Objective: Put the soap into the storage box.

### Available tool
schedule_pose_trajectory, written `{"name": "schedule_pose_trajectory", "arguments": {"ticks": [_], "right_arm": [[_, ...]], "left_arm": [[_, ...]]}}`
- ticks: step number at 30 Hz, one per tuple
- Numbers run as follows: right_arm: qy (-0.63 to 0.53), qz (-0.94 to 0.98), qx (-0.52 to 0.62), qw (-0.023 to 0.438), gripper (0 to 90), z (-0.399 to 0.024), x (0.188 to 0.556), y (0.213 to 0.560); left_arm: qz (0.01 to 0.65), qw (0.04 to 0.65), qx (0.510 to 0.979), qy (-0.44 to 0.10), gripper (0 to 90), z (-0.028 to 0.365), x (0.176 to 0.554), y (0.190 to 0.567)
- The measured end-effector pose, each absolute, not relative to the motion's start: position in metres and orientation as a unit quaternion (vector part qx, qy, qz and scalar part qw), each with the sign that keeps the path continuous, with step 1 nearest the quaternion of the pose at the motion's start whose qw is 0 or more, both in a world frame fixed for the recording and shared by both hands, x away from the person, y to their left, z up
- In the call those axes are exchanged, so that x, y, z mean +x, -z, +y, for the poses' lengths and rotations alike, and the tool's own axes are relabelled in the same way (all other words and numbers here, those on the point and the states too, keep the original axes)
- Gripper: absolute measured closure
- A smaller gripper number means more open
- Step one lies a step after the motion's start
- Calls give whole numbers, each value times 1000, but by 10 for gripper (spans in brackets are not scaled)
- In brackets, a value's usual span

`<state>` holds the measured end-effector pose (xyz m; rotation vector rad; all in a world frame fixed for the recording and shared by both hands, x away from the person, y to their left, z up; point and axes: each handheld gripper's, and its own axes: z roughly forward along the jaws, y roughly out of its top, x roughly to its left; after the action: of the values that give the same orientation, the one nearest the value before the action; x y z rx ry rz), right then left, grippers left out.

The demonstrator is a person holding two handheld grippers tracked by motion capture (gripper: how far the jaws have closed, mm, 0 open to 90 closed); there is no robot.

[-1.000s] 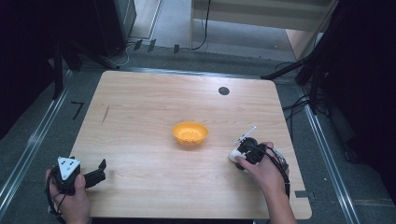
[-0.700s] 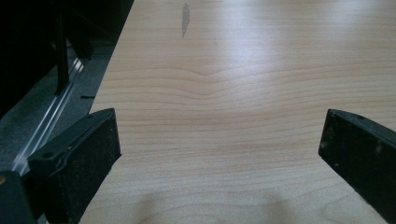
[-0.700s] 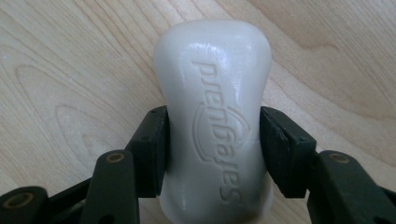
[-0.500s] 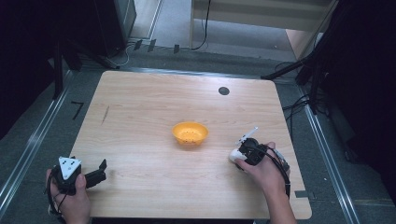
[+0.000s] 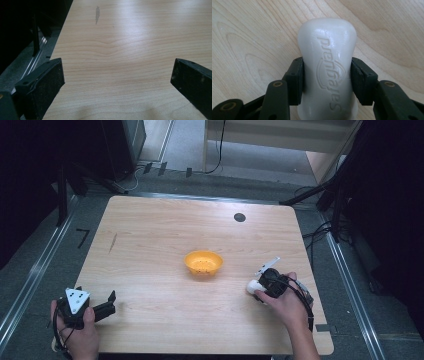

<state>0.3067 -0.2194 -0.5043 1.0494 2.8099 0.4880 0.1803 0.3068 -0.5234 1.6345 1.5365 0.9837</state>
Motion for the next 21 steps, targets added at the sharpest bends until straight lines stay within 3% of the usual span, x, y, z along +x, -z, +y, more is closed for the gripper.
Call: {"name": "schedule_pose_trajectory", "arguments": {"ticks": [21], "right_arm": [[-183,930,309,76,512,-203,309,470]], "left_arm": [[591,341,629,-372,0,308,181,523]]}}
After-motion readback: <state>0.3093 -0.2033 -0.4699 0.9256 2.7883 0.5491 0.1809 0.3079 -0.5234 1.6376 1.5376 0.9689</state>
